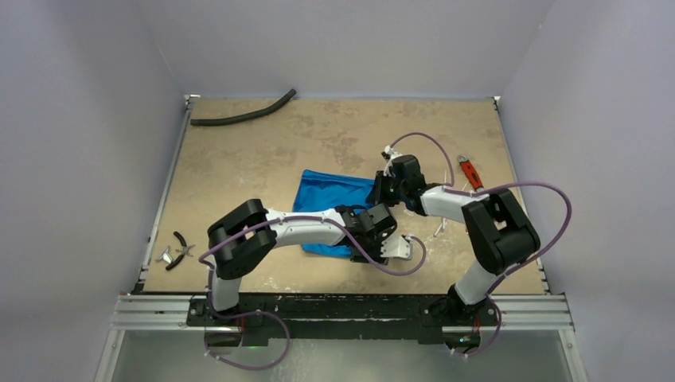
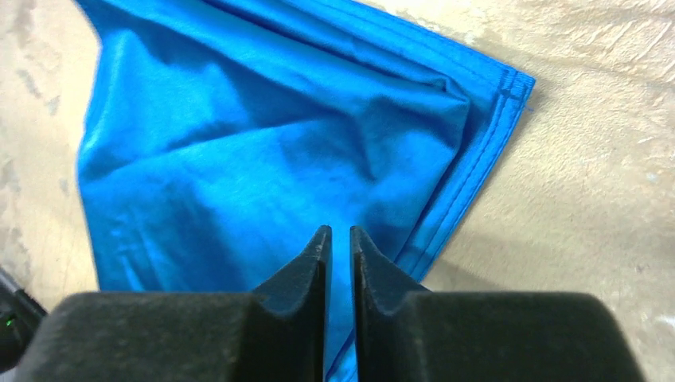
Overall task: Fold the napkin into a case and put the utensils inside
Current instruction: Pick up the lower triangle-folded napkin from the center of the board.
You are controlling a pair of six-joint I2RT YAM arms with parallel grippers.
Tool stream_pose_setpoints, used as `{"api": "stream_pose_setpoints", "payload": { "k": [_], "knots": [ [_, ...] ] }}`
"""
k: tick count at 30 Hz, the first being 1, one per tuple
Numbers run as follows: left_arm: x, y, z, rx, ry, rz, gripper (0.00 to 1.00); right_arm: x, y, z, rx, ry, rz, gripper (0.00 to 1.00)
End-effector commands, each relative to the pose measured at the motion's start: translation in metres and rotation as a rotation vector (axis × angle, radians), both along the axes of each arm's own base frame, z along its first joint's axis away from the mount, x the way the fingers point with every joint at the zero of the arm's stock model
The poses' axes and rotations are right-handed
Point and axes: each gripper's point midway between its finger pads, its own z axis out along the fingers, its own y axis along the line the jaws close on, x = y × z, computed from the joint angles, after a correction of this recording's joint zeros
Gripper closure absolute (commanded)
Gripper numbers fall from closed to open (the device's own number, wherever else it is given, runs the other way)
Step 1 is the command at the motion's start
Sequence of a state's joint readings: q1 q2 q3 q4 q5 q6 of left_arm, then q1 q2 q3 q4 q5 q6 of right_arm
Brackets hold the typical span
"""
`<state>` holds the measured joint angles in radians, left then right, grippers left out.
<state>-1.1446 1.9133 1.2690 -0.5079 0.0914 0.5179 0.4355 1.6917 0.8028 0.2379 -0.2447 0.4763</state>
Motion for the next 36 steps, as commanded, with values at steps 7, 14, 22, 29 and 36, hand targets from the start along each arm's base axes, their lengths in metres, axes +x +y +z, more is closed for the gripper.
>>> {"api": "stream_pose_setpoints", "payload": {
  "k": [7,14,22,29,36],
  "knots": [
    [0.012,-0.001,-0.001,0.023,-0.074,0.017,0.85,-0.032,0.022,0.075,0.233,-0.122,0.165,0.79],
    [0.019,-0.012,0.018,-0.008,-0.097,0.018,0.92,-0.070,0.028,0.051,0.320,-0.018,0.230,0.87],
    [0.020,-0.011,0.030,0.006,-0.102,-0.002,0.94,-0.073,0.016,0.006,0.223,0.064,0.183,0.96],
    [0.029,-0.009,0.041,0.009,-0.112,-0.005,0.96,-0.078,0.003,-0.007,0.158,0.083,0.142,1.00],
    [0.070,-0.009,0.062,-0.035,-0.170,0.064,0.97,-0.082,0.006,-0.001,0.188,0.082,0.166,0.99]
  ]
}}
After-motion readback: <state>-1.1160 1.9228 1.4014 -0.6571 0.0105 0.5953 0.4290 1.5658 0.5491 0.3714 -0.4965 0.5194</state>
